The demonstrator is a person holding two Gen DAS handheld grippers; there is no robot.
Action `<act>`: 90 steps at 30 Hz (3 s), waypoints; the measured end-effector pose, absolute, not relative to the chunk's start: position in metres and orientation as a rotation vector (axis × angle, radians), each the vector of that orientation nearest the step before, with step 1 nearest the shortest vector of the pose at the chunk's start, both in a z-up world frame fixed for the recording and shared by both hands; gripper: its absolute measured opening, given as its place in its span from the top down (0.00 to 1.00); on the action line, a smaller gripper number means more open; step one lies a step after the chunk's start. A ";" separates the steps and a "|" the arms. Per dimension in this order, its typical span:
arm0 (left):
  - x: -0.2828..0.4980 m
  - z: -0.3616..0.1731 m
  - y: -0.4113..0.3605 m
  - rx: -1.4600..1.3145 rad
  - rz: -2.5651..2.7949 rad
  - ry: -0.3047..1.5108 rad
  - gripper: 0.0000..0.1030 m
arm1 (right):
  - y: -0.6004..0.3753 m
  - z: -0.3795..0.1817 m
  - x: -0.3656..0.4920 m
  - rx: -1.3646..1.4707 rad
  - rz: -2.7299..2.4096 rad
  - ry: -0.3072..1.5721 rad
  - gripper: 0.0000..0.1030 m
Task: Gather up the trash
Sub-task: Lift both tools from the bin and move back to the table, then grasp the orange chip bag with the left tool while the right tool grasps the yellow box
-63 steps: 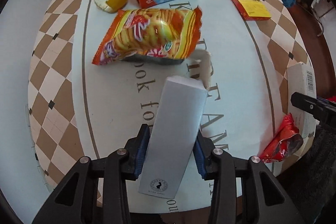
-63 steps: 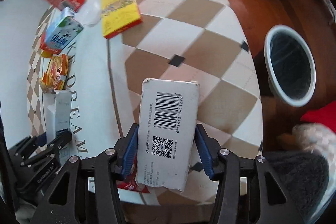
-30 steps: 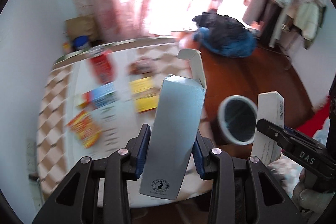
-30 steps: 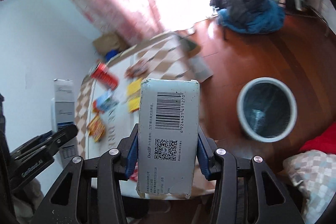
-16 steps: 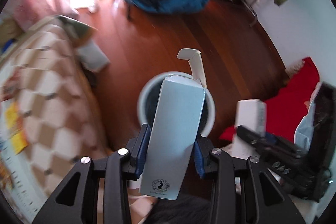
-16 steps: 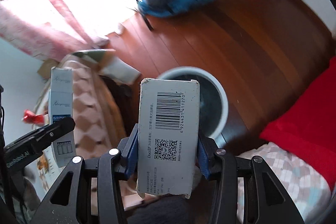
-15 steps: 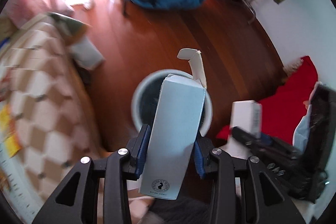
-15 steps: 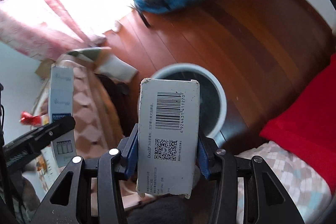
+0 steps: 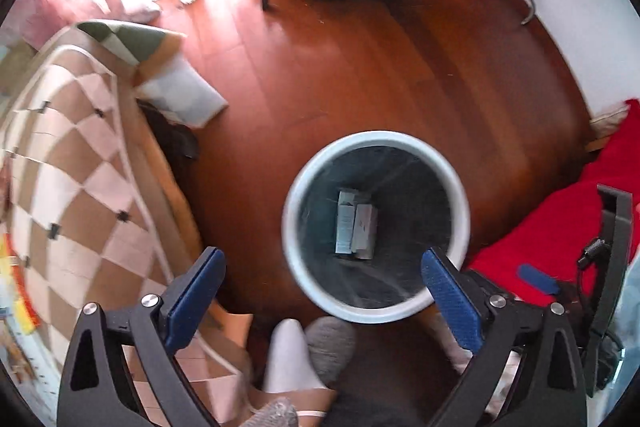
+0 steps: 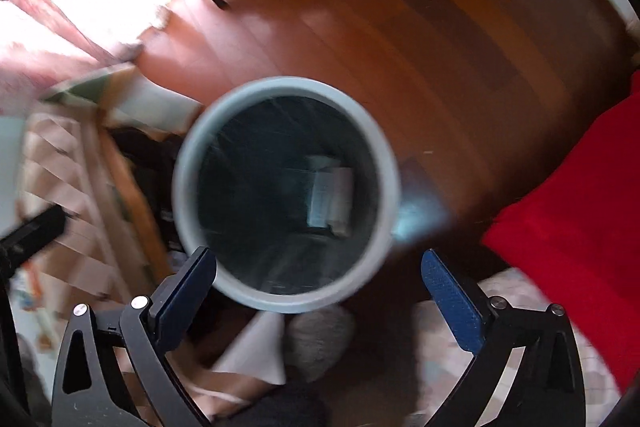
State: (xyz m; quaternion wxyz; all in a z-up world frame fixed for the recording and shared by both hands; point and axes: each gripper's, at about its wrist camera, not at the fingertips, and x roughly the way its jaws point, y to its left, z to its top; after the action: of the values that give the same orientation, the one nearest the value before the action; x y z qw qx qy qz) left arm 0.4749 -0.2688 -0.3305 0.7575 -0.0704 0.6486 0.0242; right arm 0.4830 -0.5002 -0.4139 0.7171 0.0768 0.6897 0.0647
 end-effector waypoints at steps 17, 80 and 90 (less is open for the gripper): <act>0.423 -0.292 -0.280 -0.066 0.097 1.342 0.03 | -0.505 -0.360 0.442 0.049 0.055 1.445 0.00; 0.159 -0.310 0.157 -0.627 0.701 1.259 0.87 | 0.019 -0.333 0.345 -0.429 0.572 1.382 0.24; 0.153 -0.312 0.135 -0.509 0.689 1.253 0.96 | -0.001 -0.329 0.329 -0.509 0.588 1.380 0.44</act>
State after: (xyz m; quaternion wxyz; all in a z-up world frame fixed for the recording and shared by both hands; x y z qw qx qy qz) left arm 0.1535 0.1348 -0.3123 0.7256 -0.2307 0.5680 0.3124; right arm 0.3288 -0.0015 -0.3286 0.7026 -0.2287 0.6200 0.2640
